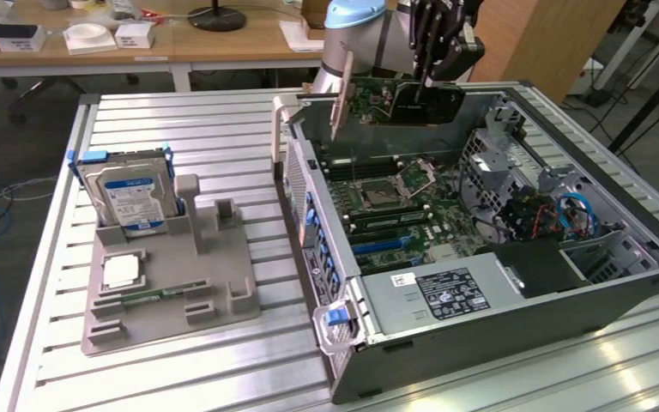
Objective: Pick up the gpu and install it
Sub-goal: 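Insert the gpu into the slot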
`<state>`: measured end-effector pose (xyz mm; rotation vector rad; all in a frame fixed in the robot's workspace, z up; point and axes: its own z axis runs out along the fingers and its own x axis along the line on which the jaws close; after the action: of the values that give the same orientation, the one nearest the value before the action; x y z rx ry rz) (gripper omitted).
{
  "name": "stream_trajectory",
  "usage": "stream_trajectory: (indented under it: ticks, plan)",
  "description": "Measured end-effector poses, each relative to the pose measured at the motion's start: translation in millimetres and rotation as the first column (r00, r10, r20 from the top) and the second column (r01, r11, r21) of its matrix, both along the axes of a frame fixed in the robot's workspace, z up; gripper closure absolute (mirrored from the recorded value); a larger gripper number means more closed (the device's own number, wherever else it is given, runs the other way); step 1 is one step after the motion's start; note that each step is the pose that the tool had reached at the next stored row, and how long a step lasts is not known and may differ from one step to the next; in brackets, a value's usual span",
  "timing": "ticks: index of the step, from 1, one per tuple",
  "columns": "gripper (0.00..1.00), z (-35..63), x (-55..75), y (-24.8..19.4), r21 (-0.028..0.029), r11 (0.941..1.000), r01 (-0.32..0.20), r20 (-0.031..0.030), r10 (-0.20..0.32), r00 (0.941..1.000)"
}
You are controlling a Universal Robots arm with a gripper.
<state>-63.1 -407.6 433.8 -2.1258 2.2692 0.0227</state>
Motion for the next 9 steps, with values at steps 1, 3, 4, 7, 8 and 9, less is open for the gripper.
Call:
stream_trajectory:
  ticks: [1,3,4,7,8,9]
  plan:
    - [0.74,0.0,0.0,0.0,0.0,1.0,-0.006,0.0,0.006,1.0]
    - [0.74,-0.1,0.0,0.0,0.0001,0.9999,-0.017,0.0001,0.017,0.9999]
    - [0.74,-0.1,0.0,0.0,0.0001,0.9997,-0.023,0.0001,0.023,0.9997]
    - [0.74,-0.1,0.0,0.0,0.0,0.9992,-0.04,0.0001,0.04,0.9992]
    - [0.74,-0.1,0.0,0.0,0.0,0.999,-0.046,0.0,0.046,0.999]
    - [0.74,-0.1,0.0,0.0,0.0,0.9987,-0.05,0.0,0.05,0.9987]
